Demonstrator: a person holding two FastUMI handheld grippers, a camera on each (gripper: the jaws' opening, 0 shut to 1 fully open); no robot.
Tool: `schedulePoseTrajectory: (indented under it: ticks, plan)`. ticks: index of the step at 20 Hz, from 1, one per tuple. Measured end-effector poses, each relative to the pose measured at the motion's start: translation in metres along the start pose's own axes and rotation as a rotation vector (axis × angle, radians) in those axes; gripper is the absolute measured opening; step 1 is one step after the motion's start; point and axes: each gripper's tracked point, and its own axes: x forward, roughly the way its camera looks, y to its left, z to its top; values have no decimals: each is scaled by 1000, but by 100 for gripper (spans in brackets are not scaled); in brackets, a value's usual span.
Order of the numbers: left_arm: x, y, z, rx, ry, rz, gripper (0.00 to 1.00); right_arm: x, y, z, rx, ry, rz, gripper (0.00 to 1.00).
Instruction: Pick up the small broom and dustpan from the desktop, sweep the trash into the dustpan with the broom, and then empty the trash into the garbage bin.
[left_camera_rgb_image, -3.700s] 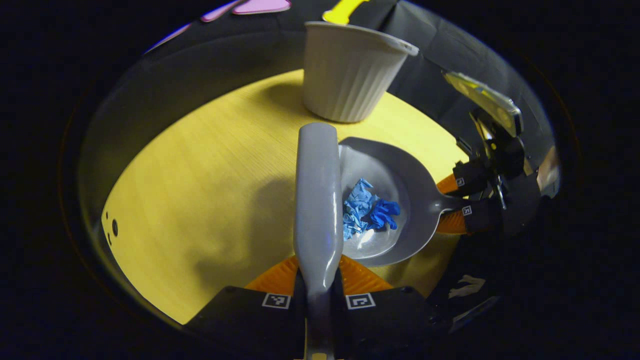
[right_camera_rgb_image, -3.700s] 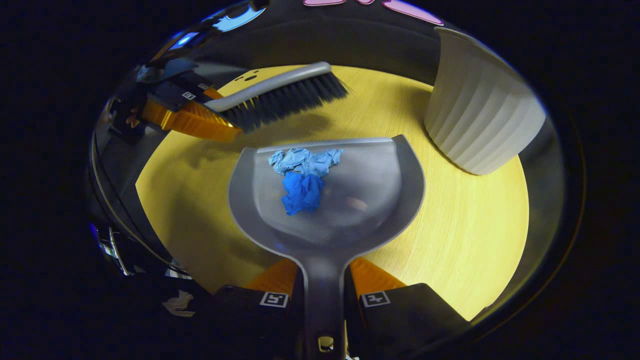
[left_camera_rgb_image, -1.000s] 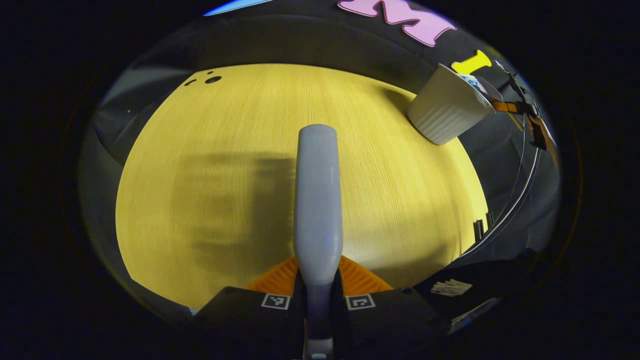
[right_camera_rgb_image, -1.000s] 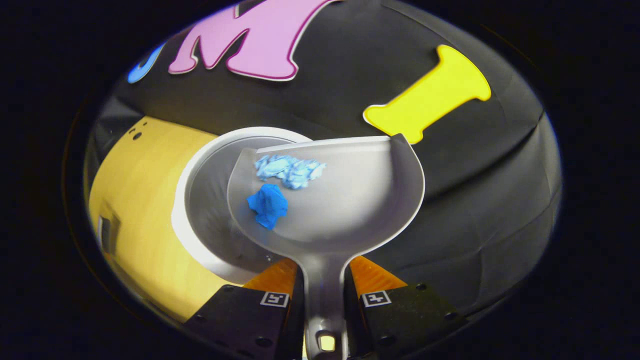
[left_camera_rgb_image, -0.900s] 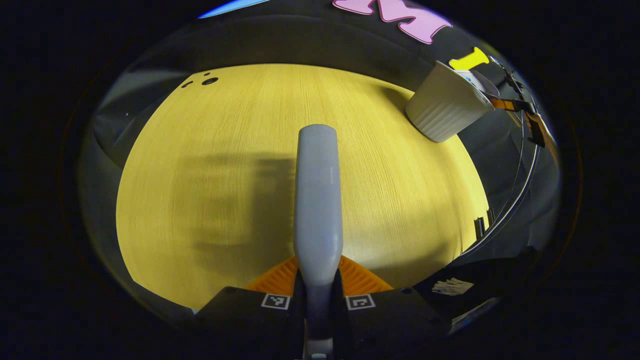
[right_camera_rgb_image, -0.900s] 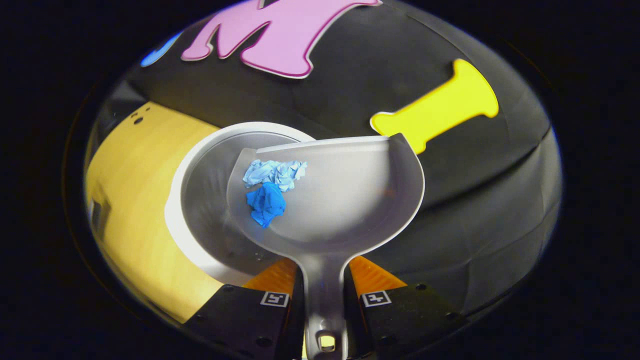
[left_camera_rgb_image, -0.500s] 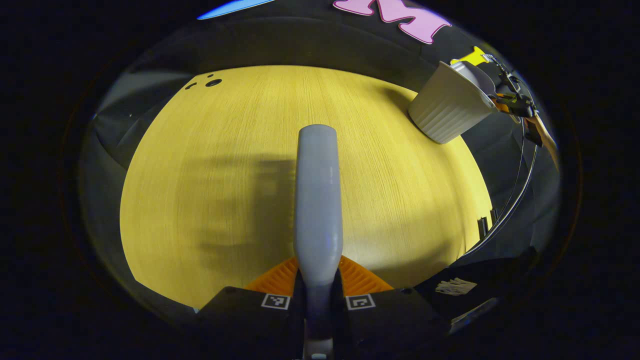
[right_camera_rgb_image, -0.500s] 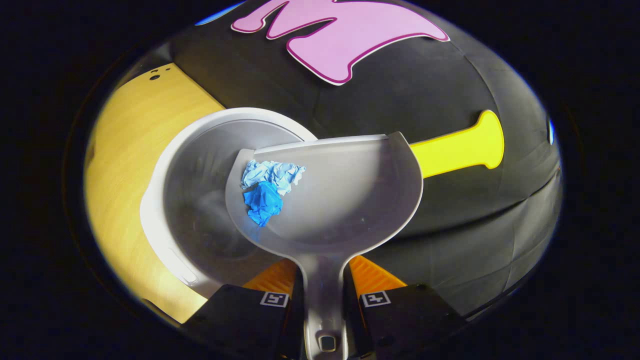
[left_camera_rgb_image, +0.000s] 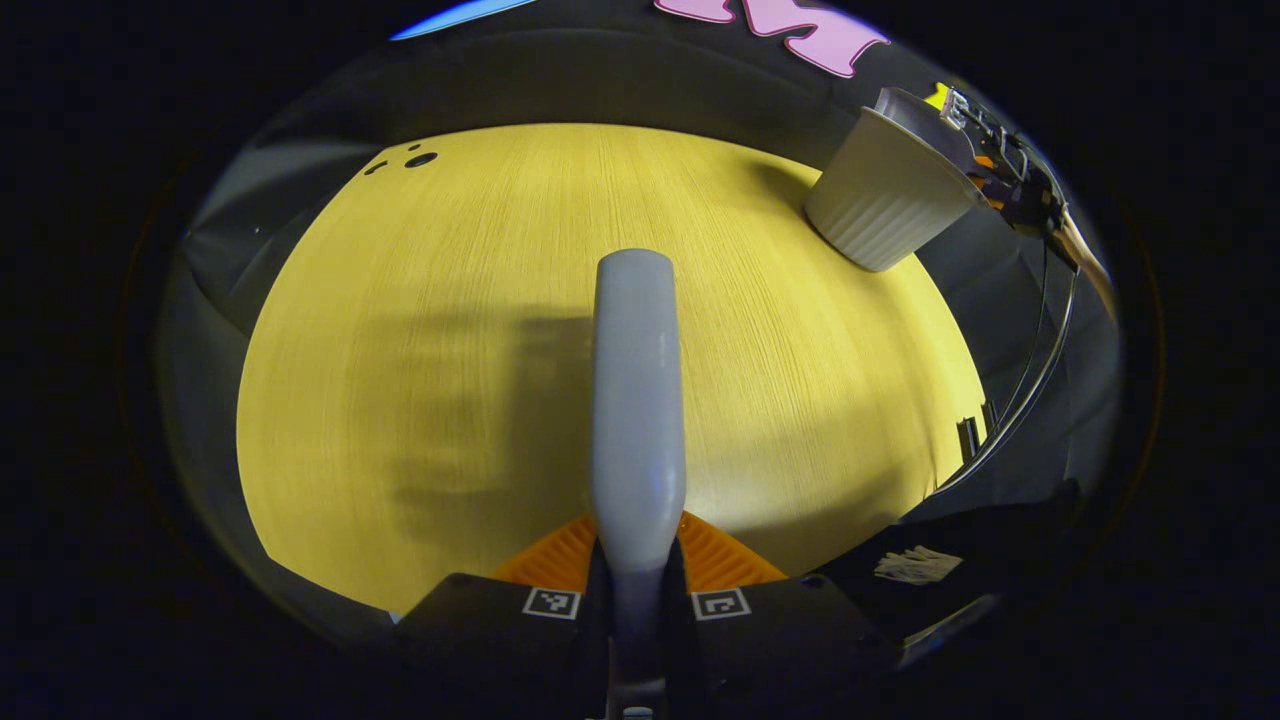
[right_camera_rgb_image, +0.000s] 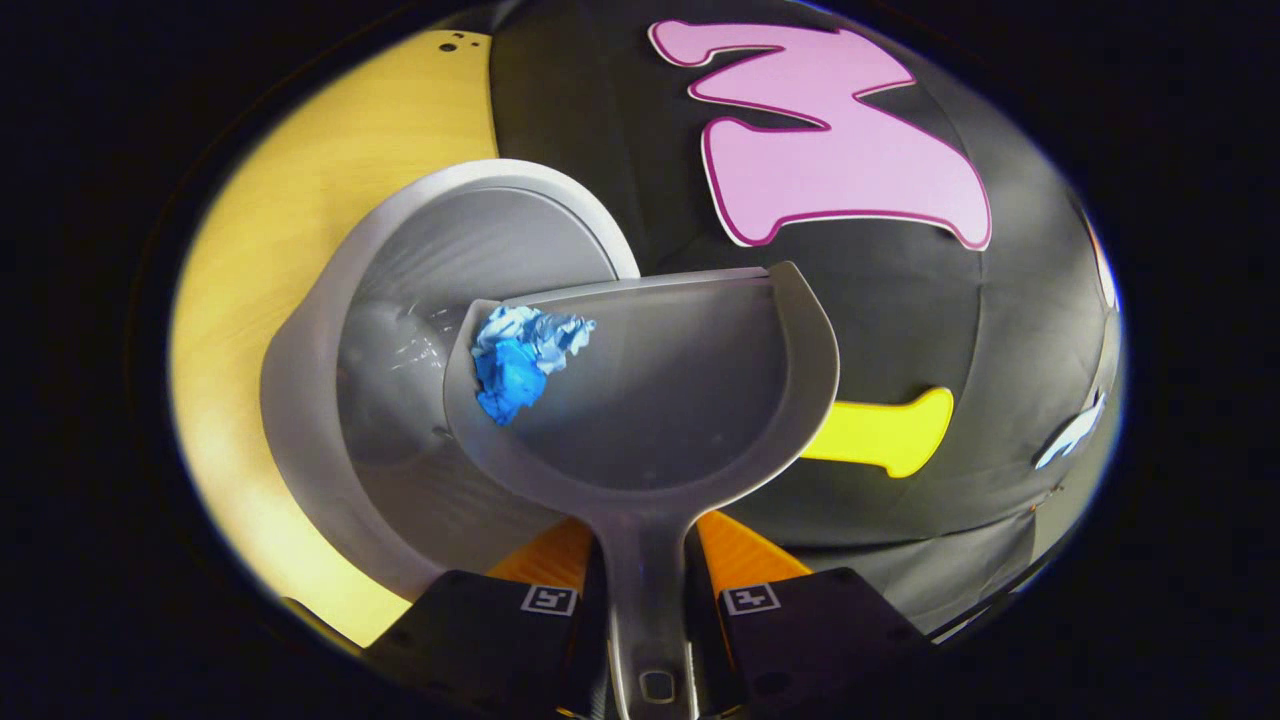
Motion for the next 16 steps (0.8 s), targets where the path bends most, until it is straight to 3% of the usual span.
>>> schedulePoseTrajectory:
  ticks: [4, 9, 16]
  plan:
    - [2, 1, -2, 9, 5, 11, 29, -4, -2, -6, -34, 24, -28, 37]
    - [-2, 6, -2, 38, 12, 12, 26, 0, -9, 3, -118, 21, -91, 37]
    - [0, 6, -3, 42, 16, 3, 29, 1, -9, 0, -118, 34, -86, 37]
